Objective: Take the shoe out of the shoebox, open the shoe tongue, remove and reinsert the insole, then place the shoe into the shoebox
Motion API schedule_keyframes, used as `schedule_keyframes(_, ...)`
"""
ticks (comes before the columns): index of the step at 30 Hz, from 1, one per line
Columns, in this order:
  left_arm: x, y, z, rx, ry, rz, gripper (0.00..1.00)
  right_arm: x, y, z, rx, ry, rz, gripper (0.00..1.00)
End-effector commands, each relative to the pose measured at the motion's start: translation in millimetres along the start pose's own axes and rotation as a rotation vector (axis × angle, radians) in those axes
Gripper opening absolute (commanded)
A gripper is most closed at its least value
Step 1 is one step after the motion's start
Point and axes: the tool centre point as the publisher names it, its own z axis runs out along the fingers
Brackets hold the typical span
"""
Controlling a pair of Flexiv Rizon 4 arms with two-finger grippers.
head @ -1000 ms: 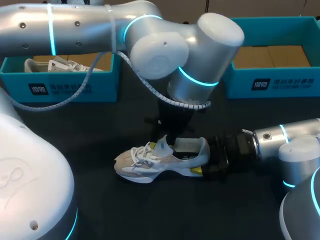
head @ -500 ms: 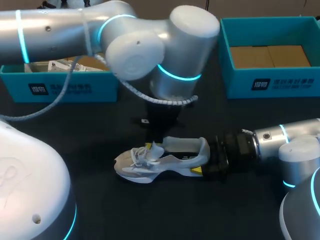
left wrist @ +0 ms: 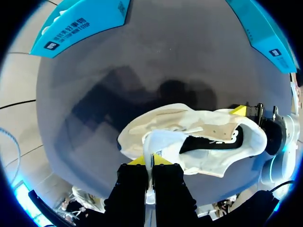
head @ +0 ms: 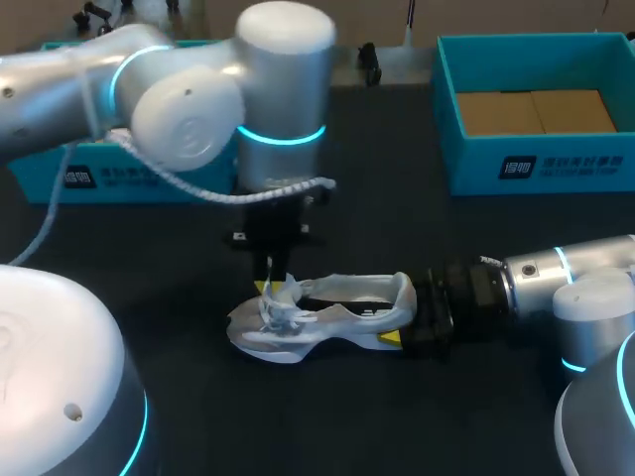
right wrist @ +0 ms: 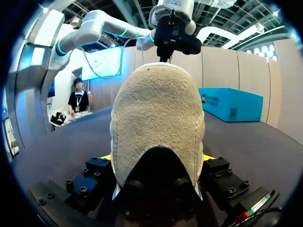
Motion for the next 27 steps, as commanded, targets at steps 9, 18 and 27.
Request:
schedule_keyframes(9,-15.6,-3,35,0.006,0.302,0.045,0.0,1.3,0.7,2,0.005,-0.001,0.001,0.0)
schedule_keyframes(18,-32.8,-3,35,-0.019,0.342,0.081,1.0,1.3,0.7,2,0.005,-0.001,0.001,0.0)
schedule_keyframes(27,-45.8,18,-13,0.079,0.369,0.188,1.0,1.3,0.7,2,0.005,-0.001,0.001,0.0)
